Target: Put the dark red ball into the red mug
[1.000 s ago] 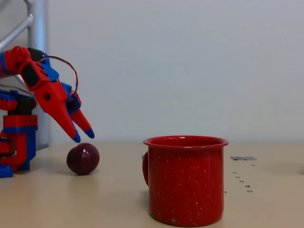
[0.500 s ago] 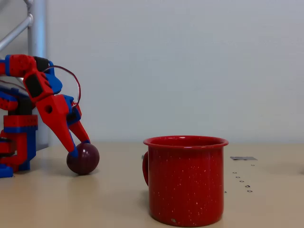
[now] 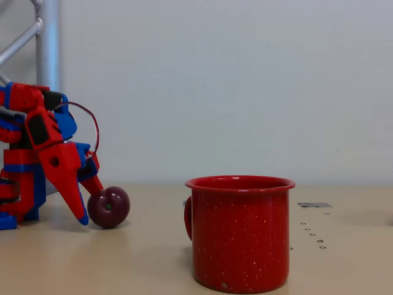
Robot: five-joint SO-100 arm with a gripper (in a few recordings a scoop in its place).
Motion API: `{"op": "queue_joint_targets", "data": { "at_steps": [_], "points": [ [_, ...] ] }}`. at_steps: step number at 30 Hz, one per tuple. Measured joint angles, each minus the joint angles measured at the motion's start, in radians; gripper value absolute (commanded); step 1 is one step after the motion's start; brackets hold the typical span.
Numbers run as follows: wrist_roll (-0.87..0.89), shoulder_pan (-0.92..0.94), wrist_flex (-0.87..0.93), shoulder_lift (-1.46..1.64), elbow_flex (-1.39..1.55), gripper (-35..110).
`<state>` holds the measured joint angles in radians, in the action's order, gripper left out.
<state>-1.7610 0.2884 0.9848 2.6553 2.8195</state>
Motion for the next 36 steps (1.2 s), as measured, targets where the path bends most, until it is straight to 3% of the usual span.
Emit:
{"op": "queue_joint_targets", "data": {
  "at_steps": [19, 36],
  "points": [
    [0.086, -0.067, -0.081, -0.265, -0.195, 37],
    [0.084, -0.069, -0.087, -0.267, -0.212, 36]
  ]
}}
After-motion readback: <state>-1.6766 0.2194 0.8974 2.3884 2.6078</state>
